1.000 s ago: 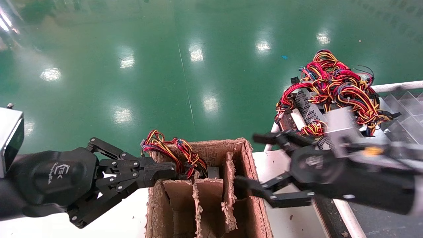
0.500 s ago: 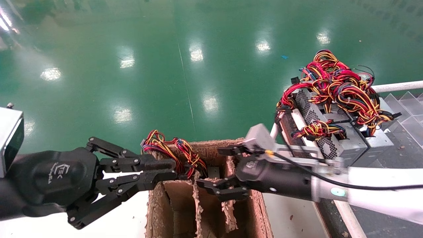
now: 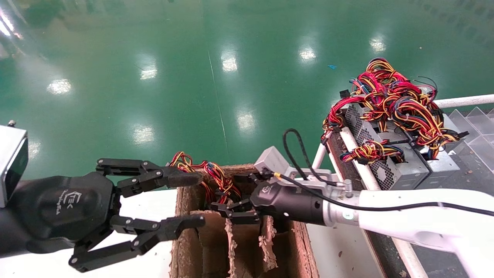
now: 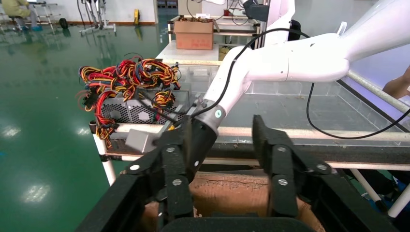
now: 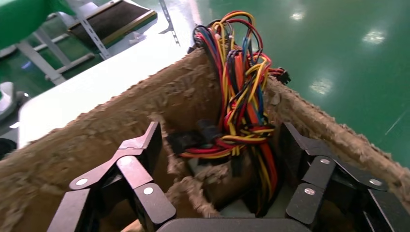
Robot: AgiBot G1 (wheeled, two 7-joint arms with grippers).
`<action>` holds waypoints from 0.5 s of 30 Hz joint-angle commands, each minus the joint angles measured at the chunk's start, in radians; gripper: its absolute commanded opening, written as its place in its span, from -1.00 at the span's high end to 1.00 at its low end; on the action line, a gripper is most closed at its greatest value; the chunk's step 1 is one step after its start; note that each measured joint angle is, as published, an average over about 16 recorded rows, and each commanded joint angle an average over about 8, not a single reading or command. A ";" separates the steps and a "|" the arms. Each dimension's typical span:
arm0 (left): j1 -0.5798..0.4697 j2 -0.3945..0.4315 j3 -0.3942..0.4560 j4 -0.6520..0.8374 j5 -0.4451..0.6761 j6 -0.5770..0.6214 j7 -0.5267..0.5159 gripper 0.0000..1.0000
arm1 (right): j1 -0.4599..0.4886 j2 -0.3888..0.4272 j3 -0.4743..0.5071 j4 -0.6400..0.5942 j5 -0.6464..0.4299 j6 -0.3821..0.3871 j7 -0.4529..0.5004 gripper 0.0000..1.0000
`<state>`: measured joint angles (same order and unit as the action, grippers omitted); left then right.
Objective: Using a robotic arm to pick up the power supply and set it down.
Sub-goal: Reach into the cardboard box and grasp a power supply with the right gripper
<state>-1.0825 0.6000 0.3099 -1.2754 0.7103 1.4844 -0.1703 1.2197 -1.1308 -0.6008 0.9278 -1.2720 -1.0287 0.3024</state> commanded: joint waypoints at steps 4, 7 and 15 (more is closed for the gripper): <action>0.000 0.000 0.000 0.000 0.000 0.000 0.000 -1.00 | 0.009 -0.043 0.000 -0.059 -0.006 0.029 -0.030 1.00; 0.000 0.000 0.000 0.000 0.000 0.000 0.000 -1.00 | 0.012 -0.058 0.001 -0.082 -0.006 0.037 -0.043 1.00; 0.000 0.000 0.001 0.000 0.000 0.000 0.000 -1.00 | 0.008 -0.071 0.007 -0.102 0.002 0.047 -0.064 1.00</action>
<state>-1.0826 0.5998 0.3105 -1.2754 0.7099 1.4841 -0.1700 1.2284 -1.2007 -0.5943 0.8264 -1.2710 -0.9836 0.2408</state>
